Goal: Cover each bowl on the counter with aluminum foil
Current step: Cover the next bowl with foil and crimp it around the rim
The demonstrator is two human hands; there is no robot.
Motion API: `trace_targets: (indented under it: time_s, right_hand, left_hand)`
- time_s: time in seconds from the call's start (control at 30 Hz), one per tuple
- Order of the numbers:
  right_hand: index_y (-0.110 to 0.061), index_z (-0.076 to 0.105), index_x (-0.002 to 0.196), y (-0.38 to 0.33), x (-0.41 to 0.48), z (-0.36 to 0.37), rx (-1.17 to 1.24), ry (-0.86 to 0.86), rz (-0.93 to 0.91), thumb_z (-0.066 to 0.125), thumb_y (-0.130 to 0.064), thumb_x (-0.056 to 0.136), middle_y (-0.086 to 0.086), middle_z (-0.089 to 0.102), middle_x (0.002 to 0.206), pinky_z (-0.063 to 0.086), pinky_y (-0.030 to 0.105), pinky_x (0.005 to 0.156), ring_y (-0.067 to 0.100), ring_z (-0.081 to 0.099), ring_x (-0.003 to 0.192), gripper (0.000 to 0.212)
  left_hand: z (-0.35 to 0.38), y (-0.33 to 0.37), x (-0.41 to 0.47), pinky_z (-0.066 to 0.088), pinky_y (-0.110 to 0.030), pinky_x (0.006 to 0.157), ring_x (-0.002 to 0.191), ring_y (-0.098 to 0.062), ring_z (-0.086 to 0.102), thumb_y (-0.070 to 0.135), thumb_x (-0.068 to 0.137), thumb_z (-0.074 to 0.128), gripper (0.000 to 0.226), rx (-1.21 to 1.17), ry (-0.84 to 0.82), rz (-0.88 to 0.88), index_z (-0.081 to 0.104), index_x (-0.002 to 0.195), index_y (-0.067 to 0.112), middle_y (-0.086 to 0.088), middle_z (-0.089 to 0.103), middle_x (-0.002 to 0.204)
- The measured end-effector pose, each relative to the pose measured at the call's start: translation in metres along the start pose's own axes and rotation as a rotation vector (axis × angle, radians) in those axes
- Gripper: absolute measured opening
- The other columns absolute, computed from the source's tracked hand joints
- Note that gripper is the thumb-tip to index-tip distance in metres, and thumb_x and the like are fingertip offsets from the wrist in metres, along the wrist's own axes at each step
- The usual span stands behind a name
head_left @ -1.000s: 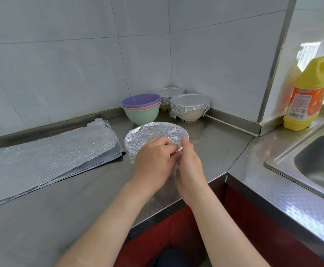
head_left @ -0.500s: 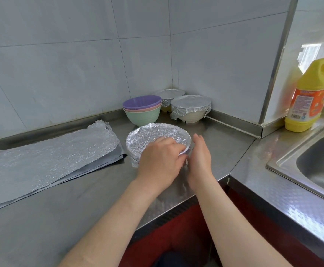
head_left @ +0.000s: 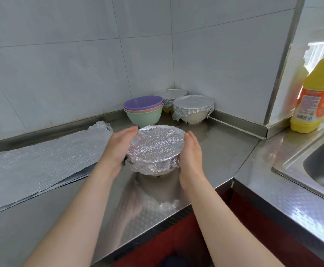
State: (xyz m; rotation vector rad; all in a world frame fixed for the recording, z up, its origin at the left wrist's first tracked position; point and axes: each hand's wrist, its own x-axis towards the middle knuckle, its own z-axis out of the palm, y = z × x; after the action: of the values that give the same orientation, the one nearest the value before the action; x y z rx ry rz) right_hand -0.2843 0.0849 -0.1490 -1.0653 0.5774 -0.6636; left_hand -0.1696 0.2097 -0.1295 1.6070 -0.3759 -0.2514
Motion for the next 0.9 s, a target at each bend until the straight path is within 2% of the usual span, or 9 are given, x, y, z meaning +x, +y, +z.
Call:
trace_targets:
  time_s: [0.1, 0.23, 0.4, 0.53, 0.63, 0.7, 0.77, 0.87, 0.9]
  right_hand:
    - [-0.018, 0.038, 0.148, 0.004, 0.002, 0.003, -0.028, 0.030, -0.016, 0.035, -0.027, 0.104, -0.007, 0.039, 0.149, 0.029, 0.024, 0.106, 0.012, 0.036, 0.137, 0.045]
    - [-0.014, 0.041, 0.145, 0.006, 0.005, 0.005, -0.001, 0.046, 0.015, 0.037, -0.028, 0.103, -0.003, 0.044, 0.145, 0.033, 0.038, 0.114, 0.017, 0.042, 0.134, 0.045]
    - [-0.014, 0.047, 0.140, 0.003, 0.006, 0.005, -0.025, 0.021, 0.053, 0.040, -0.028, 0.101, 0.000, 0.052, 0.140, 0.037, 0.041, 0.111, 0.020, 0.049, 0.128, 0.042]
    - [-0.019, 0.067, 0.104, -0.009, 0.012, -0.008, -0.074, -0.053, 0.058, 0.045, -0.017, 0.095, 0.004, 0.066, 0.109, 0.047, 0.036, 0.091, 0.024, 0.061, 0.105, 0.024]
    - [-0.018, 0.067, 0.104, -0.026, 0.023, -0.019, -0.182, -0.038, 0.073, 0.056, -0.015, 0.088, 0.010, 0.067, 0.112, 0.049, 0.045, 0.096, 0.032, 0.063, 0.106, 0.019]
    - [-0.020, 0.066, 0.094, -0.035, 0.028, -0.022, -0.301, -0.074, 0.055, 0.060, -0.018, 0.085, 0.009, 0.067, 0.112, 0.046, 0.048, 0.102, 0.030, 0.062, 0.108, 0.011]
    - [-0.015, 0.067, 0.096, -0.042, 0.029, -0.021, -0.416, -0.114, 0.035, 0.058, -0.017, 0.090, 0.006, 0.067, 0.102, 0.046, 0.045, 0.102, 0.028, 0.062, 0.105, 0.011]
    - [0.001, 0.059, 0.124, -0.042, 0.035, -0.020, -0.486, -0.152, 0.013, 0.046, -0.011, 0.098, 0.014, 0.067, 0.105, 0.047, 0.035, 0.090, 0.036, 0.060, 0.107, 0.031]
    - [-0.002, 0.059, 0.126, -0.040, 0.038, -0.020, -0.505, -0.158, 0.018, 0.044, -0.010, 0.098, 0.015, 0.067, 0.107, 0.049, 0.039, 0.094, 0.036, 0.061, 0.108, 0.033]
  left_hand:
    - [0.007, -0.011, 0.001, 0.042, -0.046, 0.107, 0.114, -0.020, 0.061, 0.019, 0.091, 0.058, 0.023, -0.040, 0.057, 0.022, 0.071, 0.109, 0.017, -0.002, 0.069, 0.117]
    - [0.010, -0.016, -0.001, 0.041, -0.045, 0.108, 0.118, -0.022, 0.058, 0.011, 0.097, 0.046, 0.031, -0.044, 0.092, 0.023, 0.066, 0.120, 0.013, -0.005, 0.065, 0.123]
    - [0.013, -0.014, -0.010, 0.041, -0.042, 0.108, 0.119, -0.020, 0.057, 0.009, 0.100, 0.041, 0.036, -0.034, 0.090, 0.011, 0.056, 0.133, 0.012, -0.005, 0.060, 0.130]
    - [0.003, -0.006, -0.019, 0.035, -0.032, 0.109, 0.126, -0.013, 0.048, 0.017, 0.099, 0.049, 0.043, 0.137, -0.036, 0.021, 0.044, 0.142, 0.020, 0.006, 0.048, 0.139]
    - [-0.002, 0.007, -0.021, 0.039, -0.020, 0.090, 0.110, -0.009, 0.052, 0.018, 0.096, 0.055, 0.038, 0.356, -0.002, 0.096, 0.054, 0.133, 0.018, 0.005, 0.056, 0.124]
    - [-0.004, 0.014, -0.011, 0.041, -0.022, 0.085, 0.096, -0.010, 0.056, 0.020, 0.095, 0.056, 0.028, 0.419, 0.062, 0.121, 0.064, 0.121, 0.015, 0.007, 0.064, 0.106]
    - [-0.001, 0.021, 0.000, 0.039, -0.024, 0.072, 0.078, -0.012, 0.051, 0.025, 0.096, 0.054, 0.017, 0.485, 0.029, 0.098, 0.069, 0.099, 0.019, 0.010, 0.058, 0.079]
    - [0.009, 0.021, 0.014, 0.035, -0.027, 0.076, 0.078, -0.014, 0.048, 0.033, 0.099, 0.049, 0.014, 0.475, -0.083, 0.000, 0.058, 0.090, 0.027, 0.006, 0.053, 0.080]
    - [0.011, 0.018, 0.018, 0.037, -0.028, 0.076, 0.080, -0.016, 0.050, 0.033, 0.099, 0.047, 0.014, 0.444, -0.102, -0.013, 0.059, 0.094, 0.027, 0.003, 0.056, 0.085]
